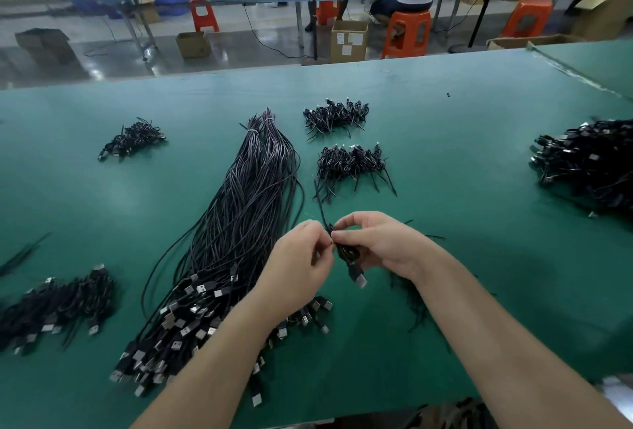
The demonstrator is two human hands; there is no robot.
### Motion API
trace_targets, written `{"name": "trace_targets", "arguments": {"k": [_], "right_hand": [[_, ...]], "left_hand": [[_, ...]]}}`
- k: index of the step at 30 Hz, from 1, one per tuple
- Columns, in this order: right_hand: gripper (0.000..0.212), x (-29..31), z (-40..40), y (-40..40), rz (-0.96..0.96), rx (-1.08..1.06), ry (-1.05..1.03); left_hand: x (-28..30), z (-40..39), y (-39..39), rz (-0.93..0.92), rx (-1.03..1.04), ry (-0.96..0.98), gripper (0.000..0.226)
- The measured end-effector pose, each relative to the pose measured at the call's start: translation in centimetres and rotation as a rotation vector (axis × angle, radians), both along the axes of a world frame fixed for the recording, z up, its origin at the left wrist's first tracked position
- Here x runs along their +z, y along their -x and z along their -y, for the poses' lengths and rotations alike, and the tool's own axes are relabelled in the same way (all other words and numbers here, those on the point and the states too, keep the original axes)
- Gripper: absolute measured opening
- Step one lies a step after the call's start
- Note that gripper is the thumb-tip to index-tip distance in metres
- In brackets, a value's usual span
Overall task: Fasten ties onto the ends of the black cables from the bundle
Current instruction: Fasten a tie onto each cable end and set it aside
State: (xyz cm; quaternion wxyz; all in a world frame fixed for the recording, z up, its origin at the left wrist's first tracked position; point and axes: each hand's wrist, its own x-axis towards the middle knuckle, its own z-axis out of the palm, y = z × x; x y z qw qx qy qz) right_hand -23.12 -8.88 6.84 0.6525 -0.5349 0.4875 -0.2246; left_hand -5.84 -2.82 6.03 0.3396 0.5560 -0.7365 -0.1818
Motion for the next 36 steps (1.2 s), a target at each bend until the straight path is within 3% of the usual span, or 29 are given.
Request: {"name": "trace_targets", "arguments": {"k": [4, 7, 10, 13, 16, 18, 20, 24, 27, 32, 34, 36], "right_hand": [[0.007, -0.4, -0.2, 0.2, 0.157, 0.047, -0.107], [0.014, -0.5, -0.2, 0.4, 0.182, 0.068, -0.044], [0.025, 0.0, -0.4, 1.2, 0.168, 0.162, 0.027], [0.025, 0.4, -0.8, 1.3, -0.051, 0.263, 0.278], [0.014, 0.5, -0.8, 0.8, -0.224, 0.167, 0.526], [0.009, 0.5, -0.7, 0.6, -0.232, 0.122, 0.567], [0.003, 0.6, -0.7, 0.6, -0.188, 0.113, 0.511], [0.014, 0.6, -0.7, 0.9, -0.144, 0.102, 0.362], [0.018, 0.5, -0.6, 0.9, -0.041, 0.046, 0.162], [0.015, -0.1, -0.7, 0.7, 0.027, 0.026, -0.067], [0.023, -0.3, -0.7, 0.8, 0.084, 0.013, -0.088], [0.026, -0.4, -0.7, 0.8, 0.113, 0.005, -0.036]], "left_hand": [[-0.5, -0.1, 0.2, 0.108, -0.036, 0.172, 0.014], [-0.6, -0.2, 0.0, 0.043, 0.015, 0.117, 0.013], [-0.2, 0.1, -0.4, -0.296, 0.106, -0.221, 0.014], [0.1, 0.3, -0.7, -0.704, 0.139, -0.526, 0.018], [0.1, 0.3, -0.4, -0.853, 0.121, -0.639, 0.020], [0.0, 0.3, -0.1, -0.887, 0.117, -0.622, 0.019], [0.2, 0.4, 0.0, -0.813, 0.121, -0.555, 0.016], [0.6, 0.0, 0.2, -0.268, 0.099, -0.305, 0.017], [0.3, -0.3, 0.5, -0.050, 0.039, -0.100, 0.016], [-0.5, -0.6, 1.0, 0.115, -0.058, 0.131, 0.015], [-0.8, -0.8, 1.1, 0.065, -0.022, 0.124, 0.014], [-0.8, -0.9, 1.0, -0.109, 0.057, -0.006, 0.015]]}}
